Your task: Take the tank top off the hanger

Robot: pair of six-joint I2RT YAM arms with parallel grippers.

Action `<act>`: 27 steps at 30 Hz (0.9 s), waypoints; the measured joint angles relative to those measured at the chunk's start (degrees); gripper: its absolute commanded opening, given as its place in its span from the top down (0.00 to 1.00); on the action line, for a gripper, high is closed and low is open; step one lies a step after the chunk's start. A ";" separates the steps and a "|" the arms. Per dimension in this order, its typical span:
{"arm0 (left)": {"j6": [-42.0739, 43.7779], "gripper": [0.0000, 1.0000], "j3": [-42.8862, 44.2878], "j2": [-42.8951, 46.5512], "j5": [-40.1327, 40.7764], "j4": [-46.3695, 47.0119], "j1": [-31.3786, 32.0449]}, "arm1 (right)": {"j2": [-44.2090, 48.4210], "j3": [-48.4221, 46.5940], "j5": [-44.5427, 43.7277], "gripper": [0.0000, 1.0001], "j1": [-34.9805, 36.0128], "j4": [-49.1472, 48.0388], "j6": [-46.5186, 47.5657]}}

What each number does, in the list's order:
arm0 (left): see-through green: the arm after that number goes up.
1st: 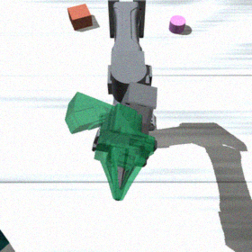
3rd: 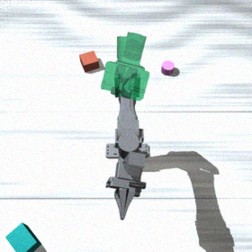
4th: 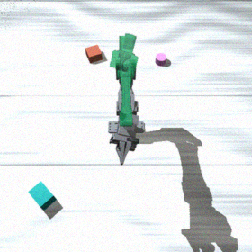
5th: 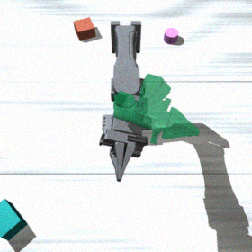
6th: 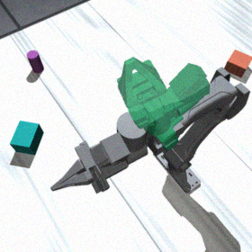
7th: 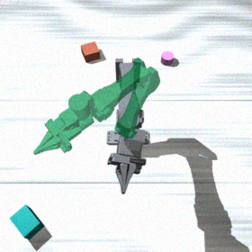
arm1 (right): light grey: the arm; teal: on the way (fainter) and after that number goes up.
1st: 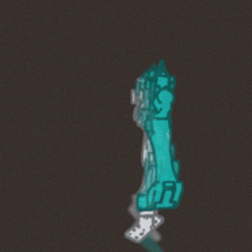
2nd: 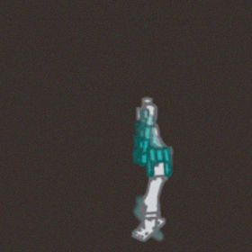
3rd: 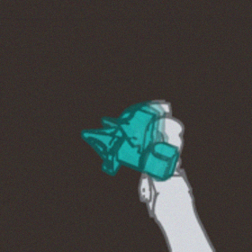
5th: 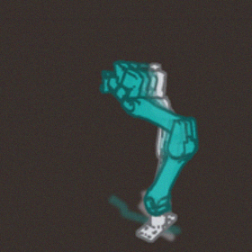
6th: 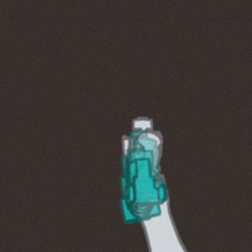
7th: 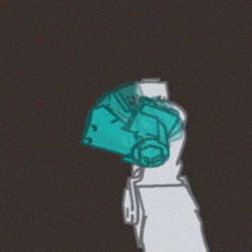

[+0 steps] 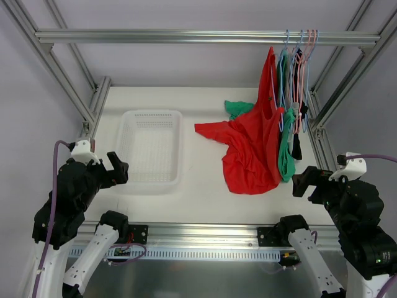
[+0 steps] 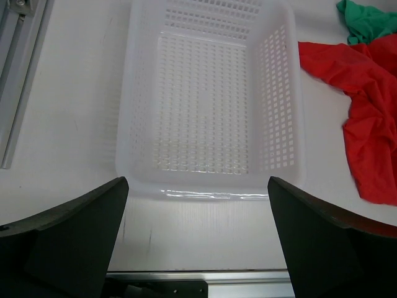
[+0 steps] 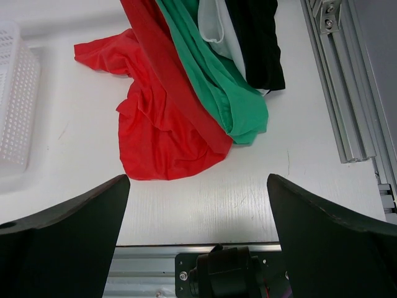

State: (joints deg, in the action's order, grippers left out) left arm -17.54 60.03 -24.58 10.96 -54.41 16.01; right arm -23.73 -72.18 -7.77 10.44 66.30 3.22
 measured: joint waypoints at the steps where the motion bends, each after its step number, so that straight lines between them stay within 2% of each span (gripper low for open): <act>1: 0.00 0.01 -0.07 0.00 0.00 0.02 0.00 | 0.00 0.00 -0.04 0.01 0.00 -0.07 -0.02; 10: -0.39 0.01 -1.20 0.00 0.07 0.17 0.00 | -0.48 -0.37 2.03 0.01 0.00 -1.70 -0.02; 14: -1.88 0.01 -4.11 0.15 -0.02 1.99 0.00 | -7.48 -7.78 7.08 0.01 0.00 -1.88 -0.02; 17: -2.64 0.02 -6.97 -0.15 -0.15 3.32 0.00 | -17.70 -18.58 12.07 0.12 0.00 -3.37 -0.04; 18: -2.73 0.01 -7.56 -0.46 -0.15 3.63 0.00 | -21.53 -22.43 13.64 0.21 0.00 -3.80 -0.11; 20: -2.84 0.02 -8.66 -1.03 -0.11 4.98 0.00 | -28.37 -28.57 16.17 0.29 0.07 -5.27 -0.09; 21: -2.84 0.01 -9.11 -1.22 -0.13 5.77 0.00 | -31.63 -31.30 16.85 0.40 0.33 -5.51 0.07; 22: -2.84 0.01 -9.35 -1.38 -0.17 6.29 0.00 | -34.97 -34.36 17.14 0.42 0.68 -5.27 0.50; 23: -2.84 0.01 -9.57 -1.64 -0.37 6.84 0.00 | -38.03 -37.33 17.18 0.49 1.16 -5.29 0.76; 24: -2.82 0.01 -9.68 -1.77 -0.52 7.30 0.00 | -41.27 -40.17 16.79 0.53 1.75 -5.11 1.40; 27: -2.78 0.01 -9.97 -2.14 -1.77 8.68 0.00 | -50.49 -48.81 14.47 0.55 3.13 -4.42 3.34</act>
State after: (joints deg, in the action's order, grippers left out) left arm -20.32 50.06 -26.72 9.19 -45.74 16.01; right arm -74.22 -120.99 6.70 13.56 61.89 6.57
